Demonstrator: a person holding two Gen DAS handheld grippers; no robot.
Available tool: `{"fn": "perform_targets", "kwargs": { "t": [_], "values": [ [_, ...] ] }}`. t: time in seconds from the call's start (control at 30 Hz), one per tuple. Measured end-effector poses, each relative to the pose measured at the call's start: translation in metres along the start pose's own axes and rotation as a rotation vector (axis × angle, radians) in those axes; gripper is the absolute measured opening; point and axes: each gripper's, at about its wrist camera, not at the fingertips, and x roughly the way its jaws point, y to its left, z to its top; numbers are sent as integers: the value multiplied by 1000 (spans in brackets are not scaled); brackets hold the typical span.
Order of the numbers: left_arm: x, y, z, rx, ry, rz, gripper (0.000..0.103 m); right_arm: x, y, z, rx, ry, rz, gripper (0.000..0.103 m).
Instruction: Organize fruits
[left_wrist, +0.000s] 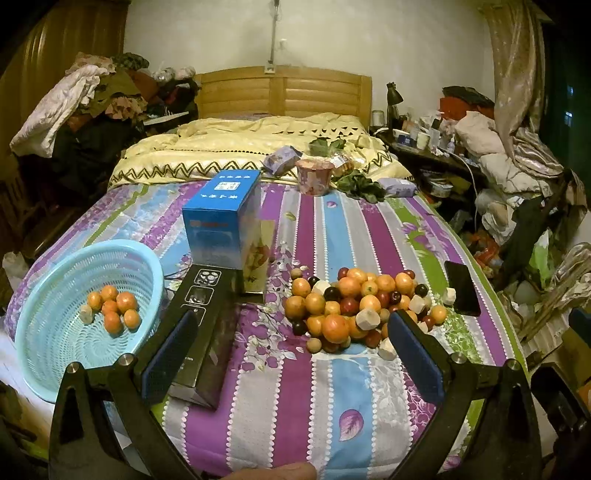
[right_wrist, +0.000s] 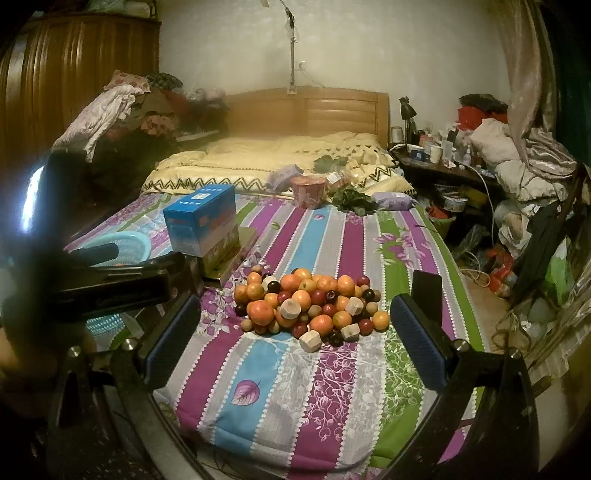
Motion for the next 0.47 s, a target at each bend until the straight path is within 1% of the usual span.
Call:
{"fn": "perform_targets", "kwargs": {
  "t": [0.33, 0.4, 0.47],
  "values": [
    [2, 0, 0, 6, 3, -5, 103, 0, -1, -1, -3, 1, 5, 103],
    [2, 2, -1, 2, -8, 9, 103, -1, -1, 0, -2, 2, 4, 103],
    [2, 3, -1, 2, -7, 6, 103, -1, -1, 0, -1, 0, 3, 103]
  ]
}}
